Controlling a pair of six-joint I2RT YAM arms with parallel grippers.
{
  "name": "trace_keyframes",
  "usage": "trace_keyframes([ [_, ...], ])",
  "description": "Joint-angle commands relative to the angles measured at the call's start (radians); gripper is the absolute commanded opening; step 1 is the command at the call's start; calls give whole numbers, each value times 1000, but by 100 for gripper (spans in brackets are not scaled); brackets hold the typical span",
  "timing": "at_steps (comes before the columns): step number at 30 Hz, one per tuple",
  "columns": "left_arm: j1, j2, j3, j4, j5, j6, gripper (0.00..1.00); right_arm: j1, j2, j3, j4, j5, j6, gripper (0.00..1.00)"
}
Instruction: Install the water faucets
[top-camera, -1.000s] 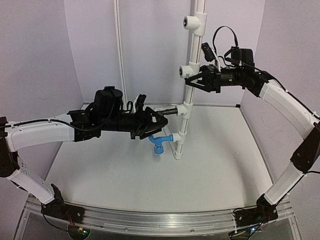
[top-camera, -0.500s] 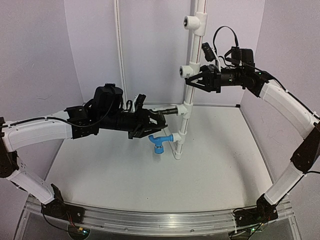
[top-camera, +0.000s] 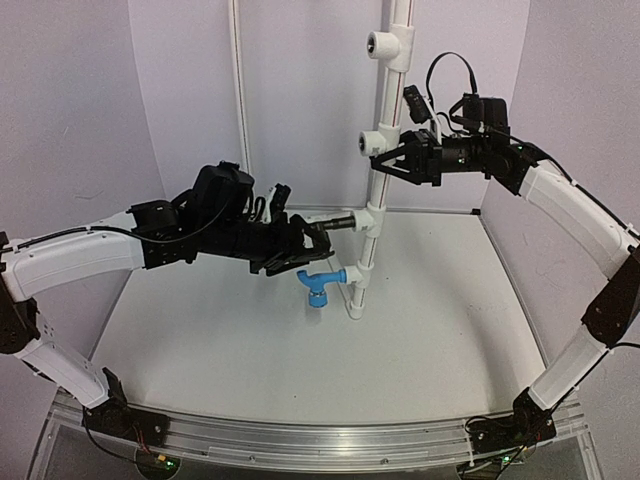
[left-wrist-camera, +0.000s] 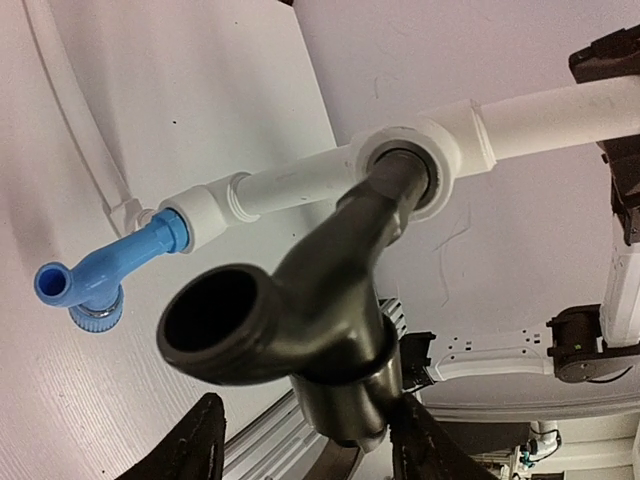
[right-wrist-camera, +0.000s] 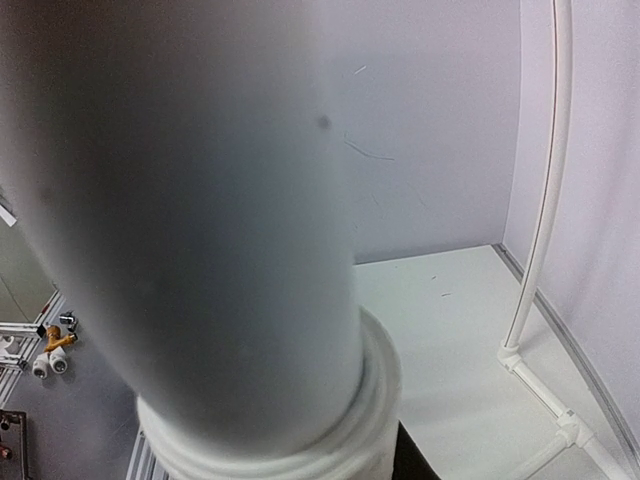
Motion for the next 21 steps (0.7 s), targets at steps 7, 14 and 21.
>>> trace_keyframes([
  [7,-5,-72,-48,20,-49,64,79,-7,-2,-37,-135,38,45,4],
  [14,-5,-24,-39,48,74,148,88,-7,-1,-36,-137,38,45,4],
  [21,-4,-33,-97,94,23,129,85,-7,-4,-39,-137,38,48,4],
])
